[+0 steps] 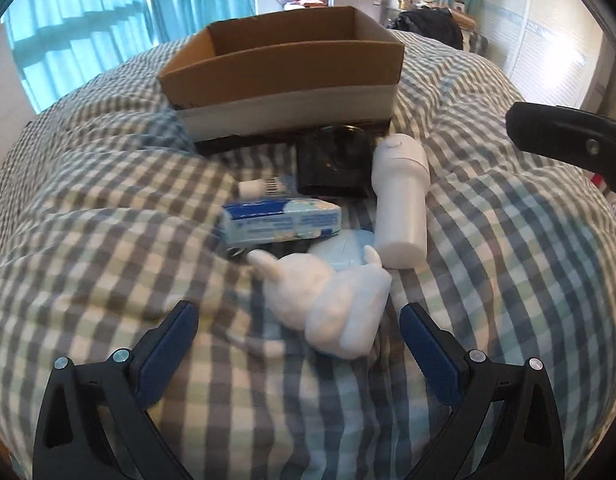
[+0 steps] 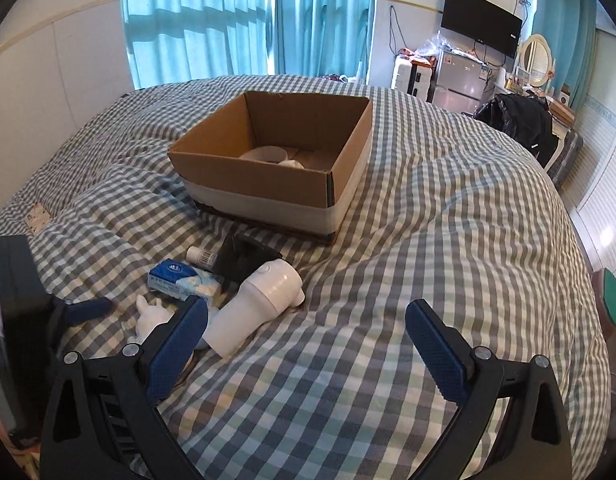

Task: Organize objects
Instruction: 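Grasp the white figurines with the left gripper while the right gripper grasps the white bottle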

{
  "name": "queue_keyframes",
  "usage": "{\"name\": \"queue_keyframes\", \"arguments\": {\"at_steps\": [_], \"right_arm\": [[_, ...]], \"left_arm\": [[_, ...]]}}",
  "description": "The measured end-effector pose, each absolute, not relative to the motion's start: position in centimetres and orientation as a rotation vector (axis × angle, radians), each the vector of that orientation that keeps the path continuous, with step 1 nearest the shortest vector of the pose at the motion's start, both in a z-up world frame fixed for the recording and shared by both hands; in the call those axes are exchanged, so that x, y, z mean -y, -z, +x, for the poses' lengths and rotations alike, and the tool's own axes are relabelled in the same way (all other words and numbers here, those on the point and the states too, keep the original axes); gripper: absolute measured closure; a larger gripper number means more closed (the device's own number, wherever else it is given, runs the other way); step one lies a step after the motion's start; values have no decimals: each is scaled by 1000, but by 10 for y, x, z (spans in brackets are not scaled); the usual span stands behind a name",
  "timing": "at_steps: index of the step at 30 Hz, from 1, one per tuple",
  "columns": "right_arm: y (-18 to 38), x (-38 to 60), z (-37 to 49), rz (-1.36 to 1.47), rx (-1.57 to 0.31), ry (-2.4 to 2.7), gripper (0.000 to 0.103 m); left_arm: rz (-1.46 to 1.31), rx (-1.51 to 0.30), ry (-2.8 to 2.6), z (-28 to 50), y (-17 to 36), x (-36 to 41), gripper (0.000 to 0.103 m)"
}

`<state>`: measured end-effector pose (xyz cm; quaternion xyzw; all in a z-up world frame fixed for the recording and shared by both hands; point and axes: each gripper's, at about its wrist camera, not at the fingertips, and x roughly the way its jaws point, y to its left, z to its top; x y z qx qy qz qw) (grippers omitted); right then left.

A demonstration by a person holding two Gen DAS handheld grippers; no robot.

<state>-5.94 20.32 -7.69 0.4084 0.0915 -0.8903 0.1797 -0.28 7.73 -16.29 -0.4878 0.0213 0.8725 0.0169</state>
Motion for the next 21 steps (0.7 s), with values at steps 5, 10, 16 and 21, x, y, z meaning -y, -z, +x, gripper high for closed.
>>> {"name": "queue_keyframes", "arguments": {"at_steps": [5, 10, 16, 21], "right_arm": [[81, -205, -63, 1179, -249, 2519, 3], [85, -203, -69, 1199, -238, 2517, 3], [86, -190, -74, 1217, -264, 2510, 3], [91, -171, -77, 1222, -302, 2484, 3]], "left_arm": [[-1508, -62, -2715, -12, 168, -77, 22], [-1504, -24, -2635, -13, 169, -77, 36], [-1499, 63, -2646, -12, 143, -56, 36], [-1462, 73, -2718, -15, 118, -24, 36]]}}
